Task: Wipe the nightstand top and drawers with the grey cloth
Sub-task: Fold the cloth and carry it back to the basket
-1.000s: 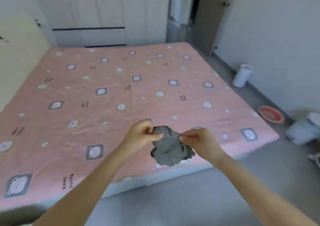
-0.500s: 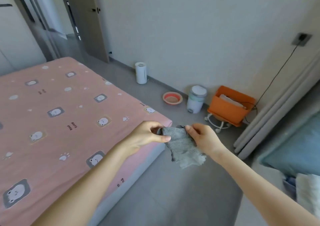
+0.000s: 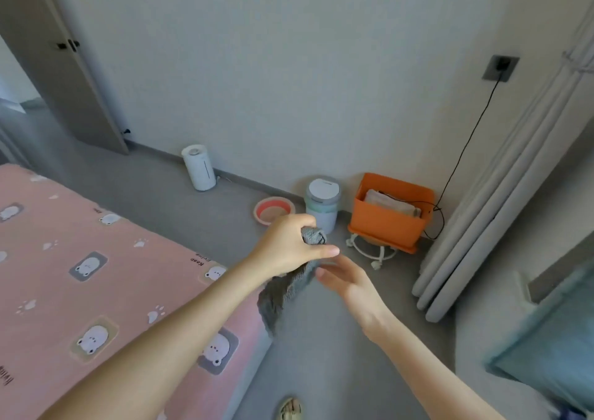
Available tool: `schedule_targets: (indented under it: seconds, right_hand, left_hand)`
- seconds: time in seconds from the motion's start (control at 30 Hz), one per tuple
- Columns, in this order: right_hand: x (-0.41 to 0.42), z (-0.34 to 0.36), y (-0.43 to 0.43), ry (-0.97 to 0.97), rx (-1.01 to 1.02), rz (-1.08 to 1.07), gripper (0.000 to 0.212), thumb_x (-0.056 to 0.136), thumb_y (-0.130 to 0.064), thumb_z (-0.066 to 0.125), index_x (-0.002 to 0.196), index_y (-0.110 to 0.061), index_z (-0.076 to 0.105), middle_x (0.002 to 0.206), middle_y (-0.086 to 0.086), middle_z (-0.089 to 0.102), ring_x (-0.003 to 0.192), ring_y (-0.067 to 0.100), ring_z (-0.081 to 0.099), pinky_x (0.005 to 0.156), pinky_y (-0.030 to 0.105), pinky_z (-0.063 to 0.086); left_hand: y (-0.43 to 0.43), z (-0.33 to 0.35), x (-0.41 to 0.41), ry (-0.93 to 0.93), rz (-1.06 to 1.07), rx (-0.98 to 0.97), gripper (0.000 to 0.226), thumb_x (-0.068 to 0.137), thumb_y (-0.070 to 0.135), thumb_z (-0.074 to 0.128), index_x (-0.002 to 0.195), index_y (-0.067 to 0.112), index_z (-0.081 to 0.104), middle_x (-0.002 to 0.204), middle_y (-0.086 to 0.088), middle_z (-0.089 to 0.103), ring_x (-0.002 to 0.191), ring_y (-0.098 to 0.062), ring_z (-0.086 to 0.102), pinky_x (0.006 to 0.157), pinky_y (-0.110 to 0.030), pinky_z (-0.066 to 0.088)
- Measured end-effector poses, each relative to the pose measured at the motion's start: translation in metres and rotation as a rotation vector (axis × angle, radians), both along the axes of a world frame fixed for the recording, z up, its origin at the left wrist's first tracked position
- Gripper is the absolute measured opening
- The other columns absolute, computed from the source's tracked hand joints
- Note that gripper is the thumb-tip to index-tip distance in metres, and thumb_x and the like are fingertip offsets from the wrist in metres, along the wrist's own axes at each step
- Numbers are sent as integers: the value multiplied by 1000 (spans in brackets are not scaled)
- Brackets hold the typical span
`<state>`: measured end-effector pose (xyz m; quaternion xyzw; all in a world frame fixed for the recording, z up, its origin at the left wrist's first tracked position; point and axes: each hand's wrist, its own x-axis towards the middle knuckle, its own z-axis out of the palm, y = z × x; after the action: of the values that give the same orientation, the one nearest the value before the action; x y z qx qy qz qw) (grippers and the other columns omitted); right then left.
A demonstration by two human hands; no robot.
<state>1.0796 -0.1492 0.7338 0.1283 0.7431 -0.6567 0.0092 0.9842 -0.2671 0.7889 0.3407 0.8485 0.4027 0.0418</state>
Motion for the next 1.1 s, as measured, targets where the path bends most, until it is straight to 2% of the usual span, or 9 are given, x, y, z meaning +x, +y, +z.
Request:
schedule_targets:
  seconds: [0.1,0.23,0.33,0.43,0.53,0.63,0.83,1.0,1.1]
  right_hand:
    - [-67,-8,15,-46,82,28,39,74,-44,68,109,-28,60,110,-10,67,106,7,60,93,25,45]
    - [-148,-22,57,-140,354,-84,9,84,-24,60,83,-18,53,75,-7,58,75,16,55,67,29,40]
    - [-195,-37,104,-199,374,-137,29,88,-16,53,62,-25,44,56,-9,51,59,12,47,58,30,36]
    - [-243,-49,158,-268,389,-116,37,88,-22,59,53,-19,46,41,-10,44,48,8,38,52,28,28]
    - [-296,-52,210,-317,188,-89,28,89,-23,62,66,-6,60,58,7,56,59,13,52,58,28,38]
    - [-356,-46,255,-428,-187,-133,14,93,-12,56,92,-5,68,88,13,74,83,26,70,73,39,58]
    - [-476,-63,292,-575,-669,-169,27,97,-18,49,114,2,55,113,26,64,100,37,64,77,45,57]
    - [-569,-106,281,-630,-556,-175,19,87,-4,62,103,6,60,87,19,68,72,30,67,52,35,57]
    - [-621,-150,268,-688,-314,-170,27,84,13,54,111,9,56,90,21,64,75,33,64,59,40,58]
  left_hand:
    - [28,3,-74,-12,-59,-42,62,65,46,76,57,20,21,58,3,20,55,-12,19,54,-29,14]
    - [64,7,-165,-218,-41,-47,56,56,57,73,56,15,36,59,1,37,57,-13,33,59,-31,27]
    - [93,6,-229,-309,15,-46,38,60,50,76,54,24,49,50,15,44,57,-12,41,59,-31,30]
    - [121,-2,-286,-349,10,-26,37,71,32,76,64,17,43,63,-1,38,60,-15,36,55,-27,29]
    - [149,-19,-338,-382,91,-24,30,76,20,73,67,13,45,66,-2,46,59,-12,47,43,-20,44]
    - [178,-44,-382,-342,206,25,24,76,17,73,68,15,50,68,-6,54,62,-17,55,53,-31,55]
    - [240,-98,-431,-335,250,-78,20,76,27,71,69,23,52,68,-1,56,67,-17,51,61,-21,36]
    - [257,-150,-474,-530,129,-243,24,79,34,65,98,19,67,94,2,71,87,-11,63,81,-30,49]
    - [246,-181,-517,-649,149,-216,22,83,33,61,101,22,69,98,10,68,89,-2,58,78,-8,41]
